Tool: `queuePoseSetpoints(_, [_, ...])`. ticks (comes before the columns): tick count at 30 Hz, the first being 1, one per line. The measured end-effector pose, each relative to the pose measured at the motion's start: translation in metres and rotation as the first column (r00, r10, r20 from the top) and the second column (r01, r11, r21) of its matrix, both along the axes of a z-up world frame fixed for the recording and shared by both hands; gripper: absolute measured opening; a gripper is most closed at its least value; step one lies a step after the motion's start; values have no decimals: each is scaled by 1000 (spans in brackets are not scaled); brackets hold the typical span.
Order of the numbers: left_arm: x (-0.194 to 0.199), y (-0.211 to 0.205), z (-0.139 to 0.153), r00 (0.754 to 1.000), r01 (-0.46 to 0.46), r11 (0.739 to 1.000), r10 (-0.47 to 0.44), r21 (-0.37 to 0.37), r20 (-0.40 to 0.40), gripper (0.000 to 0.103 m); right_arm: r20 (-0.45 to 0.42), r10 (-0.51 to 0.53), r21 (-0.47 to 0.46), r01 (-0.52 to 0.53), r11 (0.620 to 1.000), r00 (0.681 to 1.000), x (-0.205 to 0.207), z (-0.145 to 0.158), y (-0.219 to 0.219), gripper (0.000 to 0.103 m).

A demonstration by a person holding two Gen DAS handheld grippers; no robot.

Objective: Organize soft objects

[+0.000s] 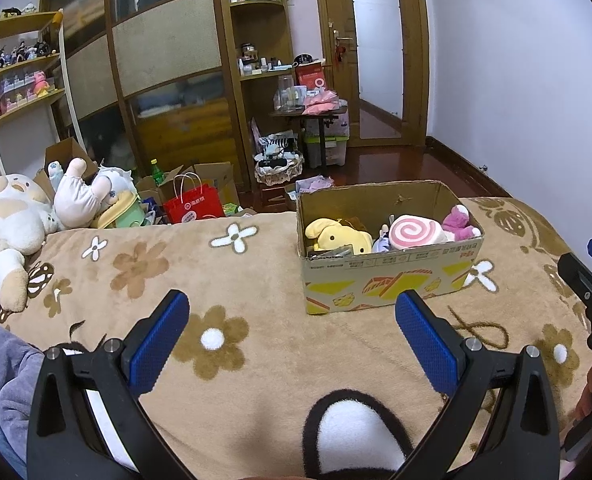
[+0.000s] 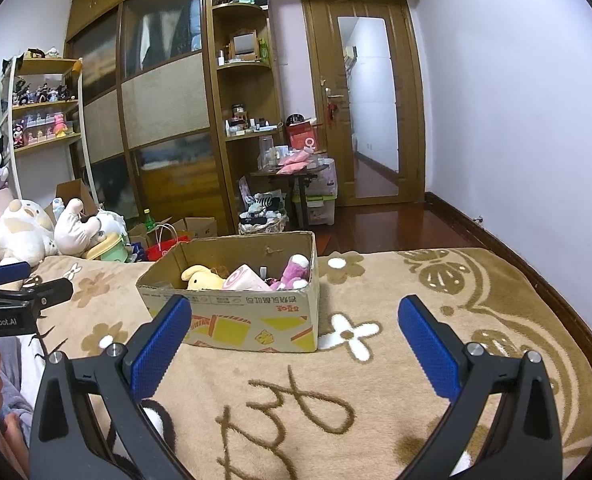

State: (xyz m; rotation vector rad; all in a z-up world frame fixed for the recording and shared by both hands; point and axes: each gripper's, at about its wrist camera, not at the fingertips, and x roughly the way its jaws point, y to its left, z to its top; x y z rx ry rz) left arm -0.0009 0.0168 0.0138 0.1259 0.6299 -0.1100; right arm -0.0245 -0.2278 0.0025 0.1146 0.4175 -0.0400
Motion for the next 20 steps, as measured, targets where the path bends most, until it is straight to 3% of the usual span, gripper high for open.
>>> queuePoseSetpoints(20, [0,2,-5,1000,2,1000,-2,5,-12,102,-1,-10,5,10,1000,1000,0,2,-1,103])
